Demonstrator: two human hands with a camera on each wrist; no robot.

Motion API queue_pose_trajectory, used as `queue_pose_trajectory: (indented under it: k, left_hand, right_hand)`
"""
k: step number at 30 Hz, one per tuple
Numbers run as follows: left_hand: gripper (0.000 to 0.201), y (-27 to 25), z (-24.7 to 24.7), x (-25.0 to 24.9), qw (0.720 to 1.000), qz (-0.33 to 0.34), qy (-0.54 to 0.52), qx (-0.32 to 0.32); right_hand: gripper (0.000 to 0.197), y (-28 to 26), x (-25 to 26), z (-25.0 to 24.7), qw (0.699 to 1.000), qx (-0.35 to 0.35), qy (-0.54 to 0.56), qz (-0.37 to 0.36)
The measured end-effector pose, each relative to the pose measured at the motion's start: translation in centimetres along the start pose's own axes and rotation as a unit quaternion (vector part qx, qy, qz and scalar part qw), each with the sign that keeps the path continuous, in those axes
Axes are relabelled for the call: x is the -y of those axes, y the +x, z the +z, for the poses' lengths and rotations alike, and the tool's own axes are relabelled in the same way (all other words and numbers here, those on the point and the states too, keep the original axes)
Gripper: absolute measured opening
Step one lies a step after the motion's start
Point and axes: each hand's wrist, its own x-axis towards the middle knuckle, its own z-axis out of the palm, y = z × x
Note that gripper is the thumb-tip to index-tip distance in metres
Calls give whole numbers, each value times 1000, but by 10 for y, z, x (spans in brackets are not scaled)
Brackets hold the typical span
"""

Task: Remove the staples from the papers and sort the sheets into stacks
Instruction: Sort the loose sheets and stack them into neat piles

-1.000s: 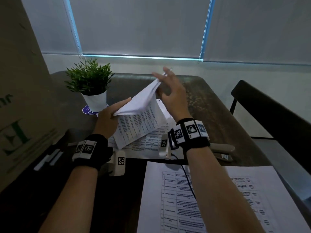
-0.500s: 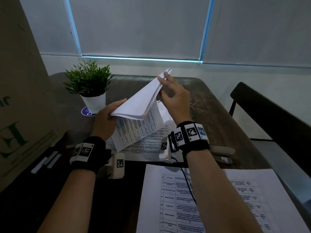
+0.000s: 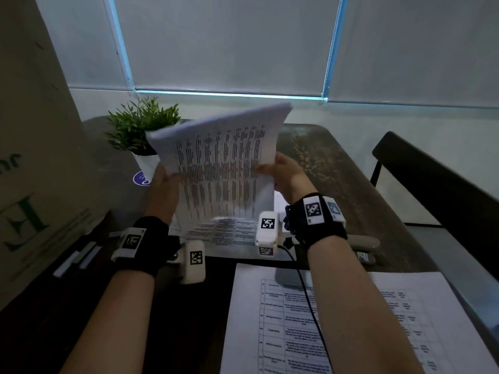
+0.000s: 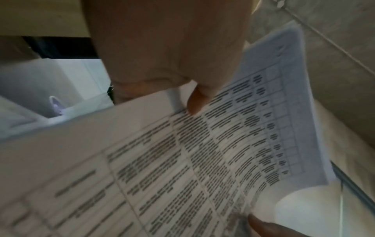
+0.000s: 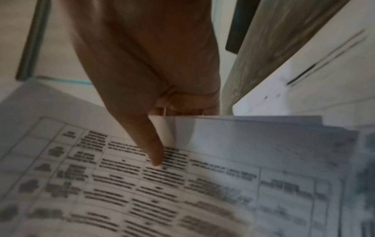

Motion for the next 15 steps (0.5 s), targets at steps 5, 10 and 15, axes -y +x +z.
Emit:
queue_pose_trajectory:
  k: [5, 10, 15]
  left_hand:
    - [31, -5, 4, 6, 997, 8, 62, 42]
    - [40, -10, 10, -1, 994, -14, 85, 61]
    - [39, -8, 14, 5, 992, -39, 109, 47]
  right_hand:
    - [41, 3, -11, -3, 999, 1, 4, 45]
    - [50, 2, -12, 4, 998, -2, -55, 42]
    - [73, 3, -26, 7, 996, -9, -69, 64]
